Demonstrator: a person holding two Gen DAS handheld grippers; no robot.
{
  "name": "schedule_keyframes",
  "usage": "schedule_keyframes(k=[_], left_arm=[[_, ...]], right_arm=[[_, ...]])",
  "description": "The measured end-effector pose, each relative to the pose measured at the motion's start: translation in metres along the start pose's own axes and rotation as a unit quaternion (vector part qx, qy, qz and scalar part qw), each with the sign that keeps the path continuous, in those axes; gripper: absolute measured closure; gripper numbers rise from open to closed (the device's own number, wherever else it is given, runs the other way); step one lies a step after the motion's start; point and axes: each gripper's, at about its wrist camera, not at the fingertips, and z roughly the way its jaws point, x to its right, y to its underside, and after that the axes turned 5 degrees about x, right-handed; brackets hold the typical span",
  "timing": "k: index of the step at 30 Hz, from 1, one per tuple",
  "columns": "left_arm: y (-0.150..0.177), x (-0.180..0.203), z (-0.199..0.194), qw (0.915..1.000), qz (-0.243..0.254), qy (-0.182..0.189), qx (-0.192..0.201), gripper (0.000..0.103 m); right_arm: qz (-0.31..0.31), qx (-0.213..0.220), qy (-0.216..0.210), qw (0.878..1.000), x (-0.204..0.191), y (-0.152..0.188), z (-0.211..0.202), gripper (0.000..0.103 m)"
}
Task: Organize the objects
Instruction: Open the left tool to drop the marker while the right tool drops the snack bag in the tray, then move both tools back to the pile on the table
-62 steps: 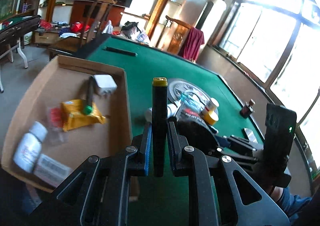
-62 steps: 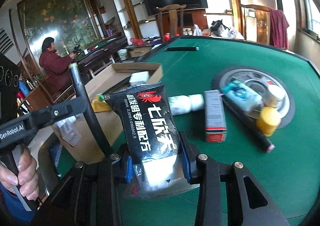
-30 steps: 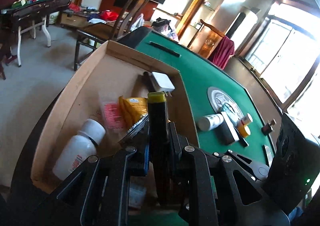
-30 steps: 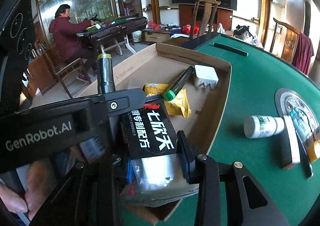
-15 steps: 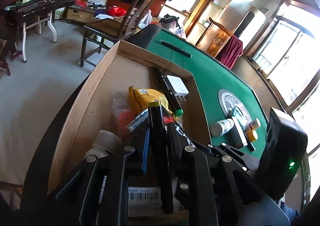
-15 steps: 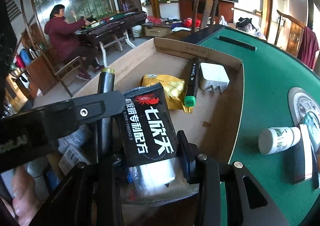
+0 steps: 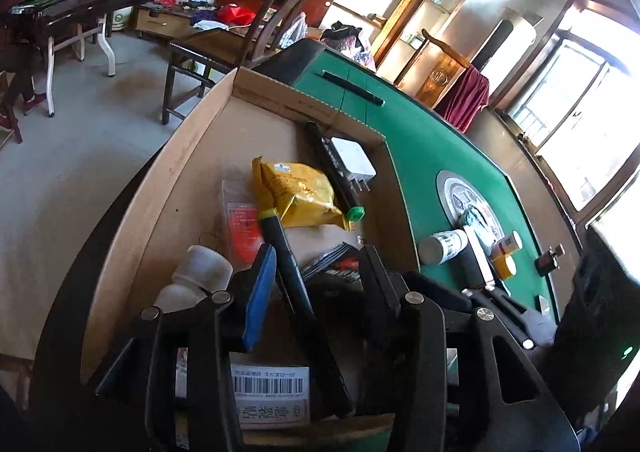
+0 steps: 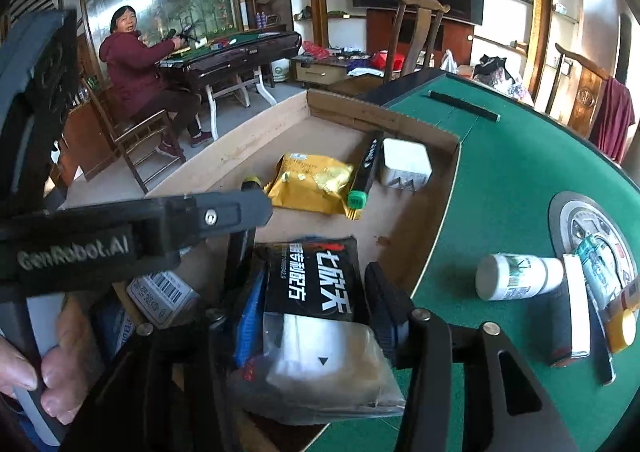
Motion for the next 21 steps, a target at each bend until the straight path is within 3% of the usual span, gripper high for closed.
schedule_keyframes(k=[3,8,16,21], left_arm=[[-0.002,0.001,-0.006,1.0000,0.001,-0.002,0.009,0.061],[-0.004,0.000,-0.020,0.9997,-0.005,-0.001,0.026,0.058],[-0.002,0.017,-0.030,0.9993,0.020,0.009,0.032,0.058],[0.002,0.036,-0.026,0.9986,0.045,0.016,0.024,0.058]], right_arm=[[0.042,-0.015,-0.062,0.997,0.010,0.000,0.001,0.053],[0.118,-0.045,-0.160,0.979,0.035,-0.001,0.006,0.052],[0.108,0.020,-0.109,0.988,0.056,-0.004,-0.030,0.052],[0.120,0.035,-0.073,0.989,0.084,0.005,-0.047,0.052]])
